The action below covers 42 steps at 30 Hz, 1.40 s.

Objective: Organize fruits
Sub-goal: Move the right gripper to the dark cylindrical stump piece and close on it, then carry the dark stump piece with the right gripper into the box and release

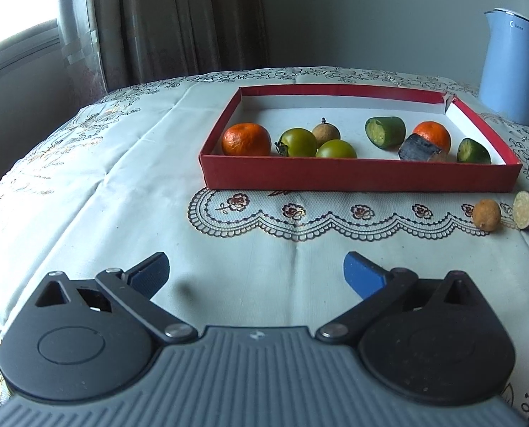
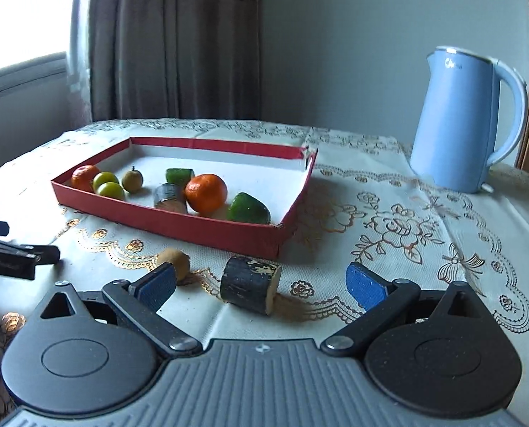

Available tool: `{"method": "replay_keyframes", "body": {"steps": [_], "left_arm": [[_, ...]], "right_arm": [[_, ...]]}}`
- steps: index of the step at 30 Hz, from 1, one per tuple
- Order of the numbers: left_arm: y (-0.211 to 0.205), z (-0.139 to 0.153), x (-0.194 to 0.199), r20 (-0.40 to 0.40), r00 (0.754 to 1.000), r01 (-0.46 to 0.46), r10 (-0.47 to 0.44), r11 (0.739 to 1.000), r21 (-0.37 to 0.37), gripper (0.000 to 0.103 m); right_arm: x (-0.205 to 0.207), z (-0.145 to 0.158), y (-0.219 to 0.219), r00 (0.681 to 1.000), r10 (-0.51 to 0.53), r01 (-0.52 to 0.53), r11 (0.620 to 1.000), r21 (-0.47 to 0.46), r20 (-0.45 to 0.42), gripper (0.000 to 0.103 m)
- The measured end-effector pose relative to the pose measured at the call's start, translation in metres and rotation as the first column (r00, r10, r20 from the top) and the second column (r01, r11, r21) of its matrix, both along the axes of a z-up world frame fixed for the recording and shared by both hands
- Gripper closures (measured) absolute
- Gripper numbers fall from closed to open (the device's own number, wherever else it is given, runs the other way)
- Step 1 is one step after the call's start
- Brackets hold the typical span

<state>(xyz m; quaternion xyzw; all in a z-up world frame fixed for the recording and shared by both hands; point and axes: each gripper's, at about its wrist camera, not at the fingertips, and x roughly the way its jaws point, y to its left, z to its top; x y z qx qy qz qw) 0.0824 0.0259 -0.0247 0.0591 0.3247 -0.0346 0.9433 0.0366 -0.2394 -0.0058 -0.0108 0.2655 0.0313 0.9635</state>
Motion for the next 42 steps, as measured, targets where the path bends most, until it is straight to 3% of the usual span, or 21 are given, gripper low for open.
{"method": "replay_keyframes", "body": {"steps": [3, 5, 6, 7, 10, 16, 23, 29, 42], "left_arm": [[0.002, 0.0, 0.001, -0.005, 1.0, 0.0, 0.0, 1.0, -0.01, 0.0], [0.002, 0.0, 0.002, -0.008, 1.0, 0.0, 0.0, 1.0, -0.017, 0.0], [0.003, 0.0, 0.002, -0.009, 1.0, 0.0, 0.0, 1.0, -0.019, 0.0], [0.003, 0.0, 0.002, -0.01, 1.0, 0.0, 0.0, 1.0, -0.021, 0.0], [0.004, -0.001, 0.003, -0.013, 1.0, 0.0, 0.0, 1.0, -0.028, 0.0], [0.004, 0.0, 0.002, -0.015, 1.0, -0.001, 0.001, 0.999, -0.033, 0.0], [0.004, 0.0, 0.002, -0.014, 1.0, -0.001, 0.001, 1.0, -0.032, 0.0], [0.004, 0.0, 0.002, -0.012, 1.0, -0.001, 0.001, 1.0, -0.028, 0.0], [0.005, 0.0, 0.002, -0.016, 1.0, -0.004, 0.003, 0.999, -0.037, 0.0]], "right_arm": [[0.01, -0.004, 0.004, 0.999, 0.006, -0.006, 1.0, -0.01, -0.038, 0.015], [0.016, -0.007, 0.004, 0.997, 0.007, -0.007, 1.0, 0.003, -0.074, 0.035], [0.019, -0.009, 0.003, 0.996, 0.003, -0.002, 1.0, 0.013, -0.092, 0.053], [0.022, -0.011, 0.002, 0.994, 0.004, -0.001, 1.0, 0.026, -0.109, 0.06], [0.024, -0.012, 0.0, 0.992, 0.007, -0.001, 0.999, 0.045, -0.124, 0.065], [0.018, -0.007, 0.001, 0.996, 0.006, -0.001, 0.998, 0.061, -0.089, 0.067], [0.003, 0.033, 0.009, 0.996, 0.019, -0.024, 0.998, 0.055, 0.092, 0.067], [0.035, 0.051, 0.01, 0.985, -0.004, -0.001, 1.0, 0.026, 0.171, 0.067], [0.105, 0.026, 0.002, 0.994, -0.054, 0.048, 0.996, 0.069, 0.096, 0.067]]}}
